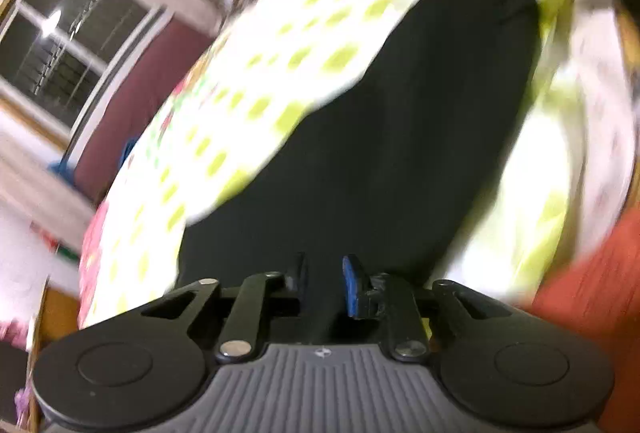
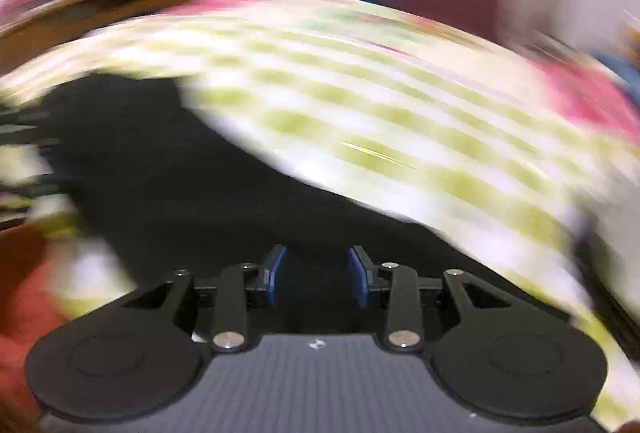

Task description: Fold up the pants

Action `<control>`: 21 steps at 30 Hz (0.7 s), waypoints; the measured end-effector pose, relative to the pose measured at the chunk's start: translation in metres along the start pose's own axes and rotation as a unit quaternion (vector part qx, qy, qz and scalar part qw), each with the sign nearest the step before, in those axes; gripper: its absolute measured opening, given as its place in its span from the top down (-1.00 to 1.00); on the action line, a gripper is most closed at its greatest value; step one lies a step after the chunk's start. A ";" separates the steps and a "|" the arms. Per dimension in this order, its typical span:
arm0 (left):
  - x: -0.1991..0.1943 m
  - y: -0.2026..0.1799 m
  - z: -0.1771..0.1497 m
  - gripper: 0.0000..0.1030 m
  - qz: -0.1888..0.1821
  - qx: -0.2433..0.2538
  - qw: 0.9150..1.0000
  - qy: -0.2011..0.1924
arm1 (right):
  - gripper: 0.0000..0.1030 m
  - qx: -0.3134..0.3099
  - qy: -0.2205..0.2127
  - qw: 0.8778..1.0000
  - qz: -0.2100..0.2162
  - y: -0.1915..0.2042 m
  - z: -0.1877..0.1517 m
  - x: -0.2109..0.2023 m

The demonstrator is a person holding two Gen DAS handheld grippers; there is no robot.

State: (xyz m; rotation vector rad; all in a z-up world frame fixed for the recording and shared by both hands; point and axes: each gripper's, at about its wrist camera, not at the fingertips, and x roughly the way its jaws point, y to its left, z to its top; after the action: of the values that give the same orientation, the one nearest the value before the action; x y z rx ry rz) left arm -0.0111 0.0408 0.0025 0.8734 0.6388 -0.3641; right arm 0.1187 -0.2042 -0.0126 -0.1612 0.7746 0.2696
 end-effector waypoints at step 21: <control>0.078 -0.092 0.173 0.05 -0.126 0.074 0.979 -0.141 | 0.08 0.052 0.057 0.997 0.027 -0.140 -0.034 0.051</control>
State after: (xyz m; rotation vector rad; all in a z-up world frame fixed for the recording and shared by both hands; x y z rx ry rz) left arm 0.0624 -0.1561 -0.0204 0.8633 0.4630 -0.7574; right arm 0.1728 -0.3370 -0.0668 -0.0573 0.9043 0.2722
